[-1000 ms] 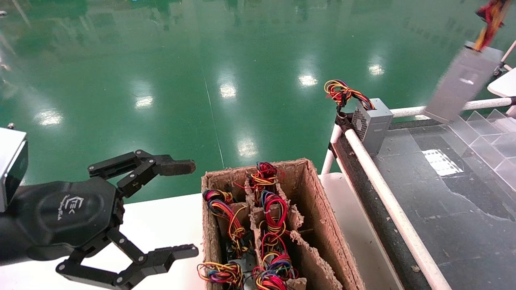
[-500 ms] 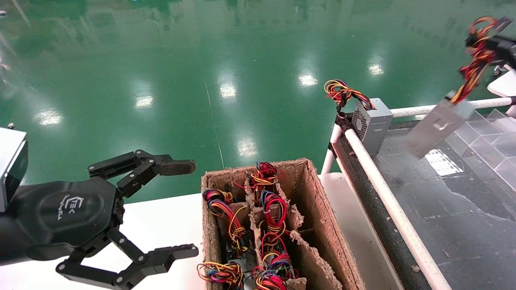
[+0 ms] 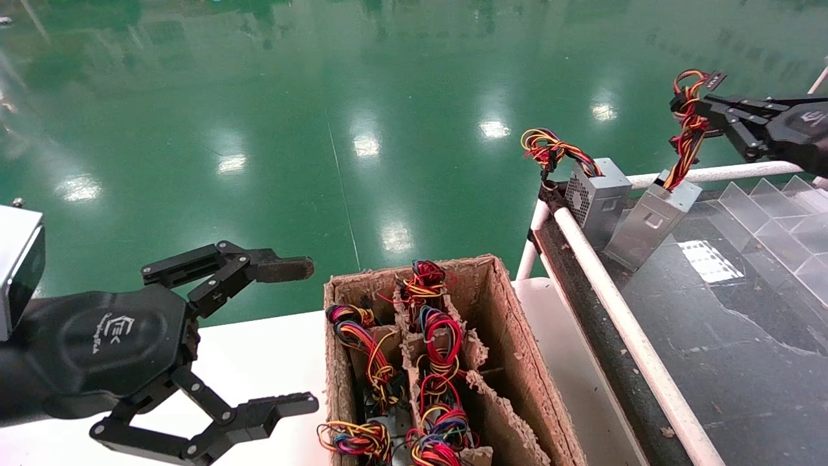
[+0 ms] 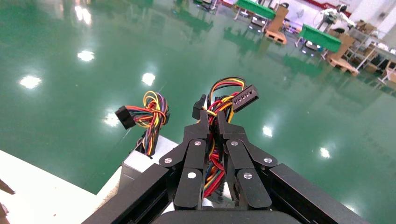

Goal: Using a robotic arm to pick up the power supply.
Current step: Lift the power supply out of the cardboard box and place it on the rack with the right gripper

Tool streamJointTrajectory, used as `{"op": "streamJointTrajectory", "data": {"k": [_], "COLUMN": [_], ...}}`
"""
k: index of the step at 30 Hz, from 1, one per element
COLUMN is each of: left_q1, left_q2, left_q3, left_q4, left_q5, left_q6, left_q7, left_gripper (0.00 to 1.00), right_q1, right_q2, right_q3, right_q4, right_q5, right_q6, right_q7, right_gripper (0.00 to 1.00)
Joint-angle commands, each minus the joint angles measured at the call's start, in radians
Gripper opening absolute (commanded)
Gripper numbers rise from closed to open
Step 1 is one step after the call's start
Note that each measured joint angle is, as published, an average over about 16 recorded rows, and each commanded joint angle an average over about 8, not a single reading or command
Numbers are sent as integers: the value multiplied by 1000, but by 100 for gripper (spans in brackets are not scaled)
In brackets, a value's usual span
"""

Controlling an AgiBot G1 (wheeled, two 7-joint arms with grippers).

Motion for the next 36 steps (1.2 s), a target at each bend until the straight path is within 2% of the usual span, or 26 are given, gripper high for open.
{"op": "streamJointTrajectory", "data": {"k": [1,16,28,32,36], "left_q1": [0,0,0,0,0], "left_q2": [0,0,0,0,0], "left_q3": [0,0,0,0,0], "left_q4": [0,0,0,0,0], "left_q5": [0,0,0,0,0], "left_q6": [0,0,0,0,0], "left_q7": [0,0,0,0,0], "left_gripper": [100,100,100,100,100], "right_q1": [2,31,45,47,47], "right_q2": [-13,-100,-178,-195,-201], "right_q3": [-1,-12,-9,-7,-9], "right_q4": [-10,-29,-57,-60,-60], "right_q5": [-2,-19,-15,-11,-14], "right_q6": [15,137,331,342,319], "right_q7": [-2,-39,-22,-9,4], "right_gripper": [0,0,0,0,0]}}
